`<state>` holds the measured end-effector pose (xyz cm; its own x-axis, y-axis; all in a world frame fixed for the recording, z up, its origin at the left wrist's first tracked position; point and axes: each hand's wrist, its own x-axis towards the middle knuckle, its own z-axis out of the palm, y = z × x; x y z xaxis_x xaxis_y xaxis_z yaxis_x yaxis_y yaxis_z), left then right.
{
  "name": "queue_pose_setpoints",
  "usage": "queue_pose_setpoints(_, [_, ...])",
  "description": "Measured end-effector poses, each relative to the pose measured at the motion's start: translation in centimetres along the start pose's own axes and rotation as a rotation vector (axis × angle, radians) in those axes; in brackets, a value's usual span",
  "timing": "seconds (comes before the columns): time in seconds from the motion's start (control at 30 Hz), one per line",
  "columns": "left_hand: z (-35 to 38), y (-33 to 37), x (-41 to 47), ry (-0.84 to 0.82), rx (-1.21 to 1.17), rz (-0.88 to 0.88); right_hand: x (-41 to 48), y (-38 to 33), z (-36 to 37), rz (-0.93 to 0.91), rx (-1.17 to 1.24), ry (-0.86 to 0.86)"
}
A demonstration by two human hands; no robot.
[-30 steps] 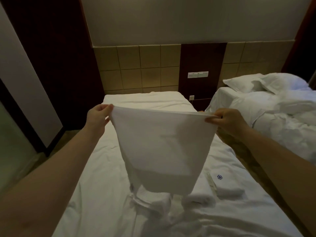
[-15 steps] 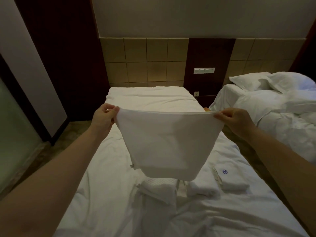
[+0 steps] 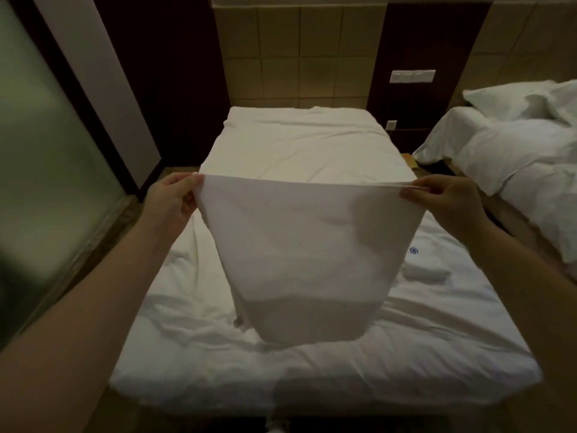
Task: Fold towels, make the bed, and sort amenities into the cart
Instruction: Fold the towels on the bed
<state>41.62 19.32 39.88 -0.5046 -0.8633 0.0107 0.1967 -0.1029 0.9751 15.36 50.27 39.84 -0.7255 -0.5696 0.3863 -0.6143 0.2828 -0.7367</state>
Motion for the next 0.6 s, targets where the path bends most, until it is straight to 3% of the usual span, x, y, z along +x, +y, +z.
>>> queue_pose_setpoints(0.2, [-1.7, -4.1, 1.5, 0.065, 0.149, -0.143, 0.3, 2.0, 5.3, 0.052, -0.192, -0.109])
queue_pose_setpoints(0.37, [-3.1, -10.8, 6.2, 0.11, 0.252, -0.252, 2.2, 7.2, 12.5, 0.207, -0.256, -0.207])
queue_pose_setpoints(0.6, [-4.4, -17.7, 8.8, 0.083, 0.446, -0.289, 2.1, 12.4, 18.2, 0.301, -0.354, -0.193])
